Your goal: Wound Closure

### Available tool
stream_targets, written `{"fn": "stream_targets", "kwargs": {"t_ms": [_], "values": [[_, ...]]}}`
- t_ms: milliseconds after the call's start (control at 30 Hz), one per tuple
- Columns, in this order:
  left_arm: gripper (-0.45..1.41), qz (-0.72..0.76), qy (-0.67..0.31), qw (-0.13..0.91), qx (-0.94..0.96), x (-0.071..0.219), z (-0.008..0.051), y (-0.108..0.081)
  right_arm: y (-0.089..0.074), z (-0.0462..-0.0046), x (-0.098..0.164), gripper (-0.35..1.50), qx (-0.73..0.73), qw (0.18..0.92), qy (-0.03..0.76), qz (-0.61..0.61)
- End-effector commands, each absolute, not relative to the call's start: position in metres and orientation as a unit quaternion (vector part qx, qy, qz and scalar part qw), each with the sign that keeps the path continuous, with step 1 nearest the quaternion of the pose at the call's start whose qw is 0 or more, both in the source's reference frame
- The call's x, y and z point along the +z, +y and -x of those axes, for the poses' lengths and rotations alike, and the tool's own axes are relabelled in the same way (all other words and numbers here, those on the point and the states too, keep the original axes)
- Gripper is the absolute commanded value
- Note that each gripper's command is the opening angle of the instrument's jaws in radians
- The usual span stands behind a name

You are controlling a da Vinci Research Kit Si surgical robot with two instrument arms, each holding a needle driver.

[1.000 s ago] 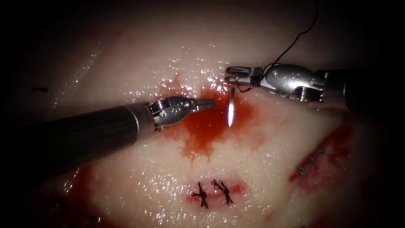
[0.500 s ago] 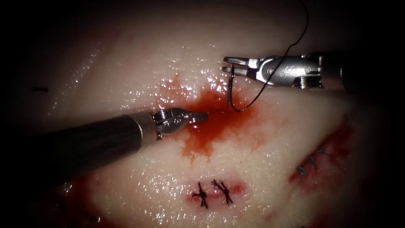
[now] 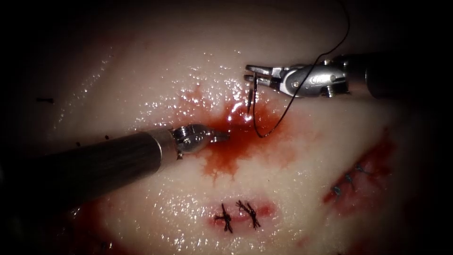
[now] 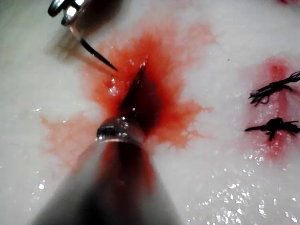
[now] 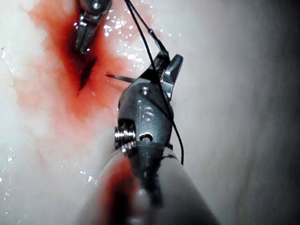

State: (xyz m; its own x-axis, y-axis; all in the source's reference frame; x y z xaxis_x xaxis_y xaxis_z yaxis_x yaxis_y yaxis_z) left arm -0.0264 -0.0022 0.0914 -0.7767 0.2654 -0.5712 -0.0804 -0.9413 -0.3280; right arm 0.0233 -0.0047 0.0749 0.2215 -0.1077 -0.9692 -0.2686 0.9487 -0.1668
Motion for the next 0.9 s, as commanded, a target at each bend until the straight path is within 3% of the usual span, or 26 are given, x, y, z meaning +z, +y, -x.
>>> {"fn": "stream_targets", "kwargs": {"t_ms": [33,500,900], "values": [[-0.43,0.321,-0.147,0.089,0.931,0.0922,0.0269,-0.0024,-0.005,-0.0244,0.0753,-0.35,0.047,0.765,0.623,0.157],[-0.3,0.317,-0.158,0.088,0.931,0.0913,0.0269,-0.0031,-0.0065,-0.0259,0.0767,-0.35,-0.032,0.766,0.603,0.221],[-0.32,0.318,-0.161,0.088,0.93,0.0909,0.0267,-0.003,-0.0077,-0.0252,0.0782,-0.35,-0.061,0.772,0.585,0.239]]}}
